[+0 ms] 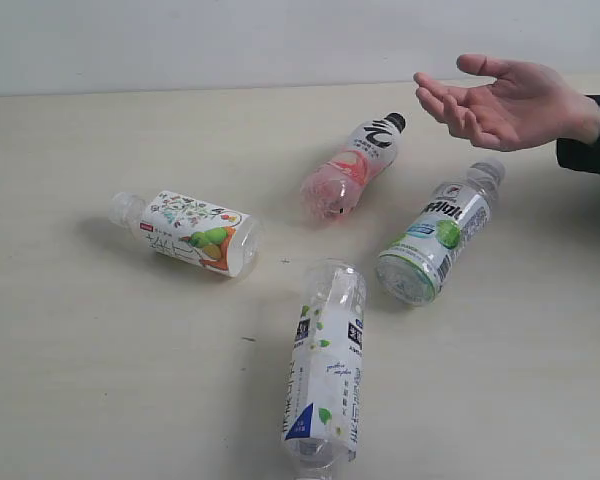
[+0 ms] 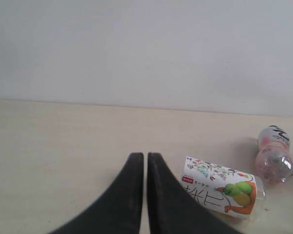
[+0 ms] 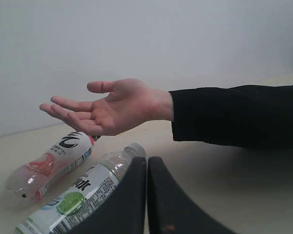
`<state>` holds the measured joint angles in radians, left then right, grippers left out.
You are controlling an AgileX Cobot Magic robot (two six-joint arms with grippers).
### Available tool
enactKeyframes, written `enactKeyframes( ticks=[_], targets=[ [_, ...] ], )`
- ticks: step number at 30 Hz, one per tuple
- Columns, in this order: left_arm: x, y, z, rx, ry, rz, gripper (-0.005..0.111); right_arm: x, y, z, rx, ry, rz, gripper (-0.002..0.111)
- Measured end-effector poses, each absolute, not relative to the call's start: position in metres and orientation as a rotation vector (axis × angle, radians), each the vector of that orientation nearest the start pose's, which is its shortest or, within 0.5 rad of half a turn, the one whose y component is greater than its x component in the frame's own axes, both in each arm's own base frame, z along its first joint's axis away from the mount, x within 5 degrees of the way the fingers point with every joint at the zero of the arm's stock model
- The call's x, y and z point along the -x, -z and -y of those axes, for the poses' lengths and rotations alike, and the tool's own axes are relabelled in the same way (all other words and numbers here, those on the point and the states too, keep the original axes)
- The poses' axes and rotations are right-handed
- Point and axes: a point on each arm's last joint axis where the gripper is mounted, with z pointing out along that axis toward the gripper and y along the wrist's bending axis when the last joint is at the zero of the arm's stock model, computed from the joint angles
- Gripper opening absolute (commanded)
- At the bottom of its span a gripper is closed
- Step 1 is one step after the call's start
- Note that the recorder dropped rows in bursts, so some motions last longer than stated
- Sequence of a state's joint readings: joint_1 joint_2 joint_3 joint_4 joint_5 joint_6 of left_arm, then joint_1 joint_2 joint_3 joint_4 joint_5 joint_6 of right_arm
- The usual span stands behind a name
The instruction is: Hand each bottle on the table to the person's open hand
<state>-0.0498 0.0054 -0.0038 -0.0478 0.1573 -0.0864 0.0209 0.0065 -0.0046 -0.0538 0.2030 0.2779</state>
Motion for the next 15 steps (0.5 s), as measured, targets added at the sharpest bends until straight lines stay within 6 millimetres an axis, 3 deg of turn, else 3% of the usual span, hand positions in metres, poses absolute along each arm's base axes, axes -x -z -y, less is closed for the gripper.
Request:
enactKeyframes(
  ticks=[8, 15],
  targets=[
    [-0.056, -0.2, 0.004, 0.063, 0.146, -1.643, 0.005, -0.056, -0.198, -0.001, -0.185, -0.187, -1.664, 0.001],
    [-0.056, -0.2, 0.004, 0.063, 0.146, -1.643, 0.005, -0.057, -0.213, -0.001, -0.19, -0.237, -1.496, 0.001]
  ],
)
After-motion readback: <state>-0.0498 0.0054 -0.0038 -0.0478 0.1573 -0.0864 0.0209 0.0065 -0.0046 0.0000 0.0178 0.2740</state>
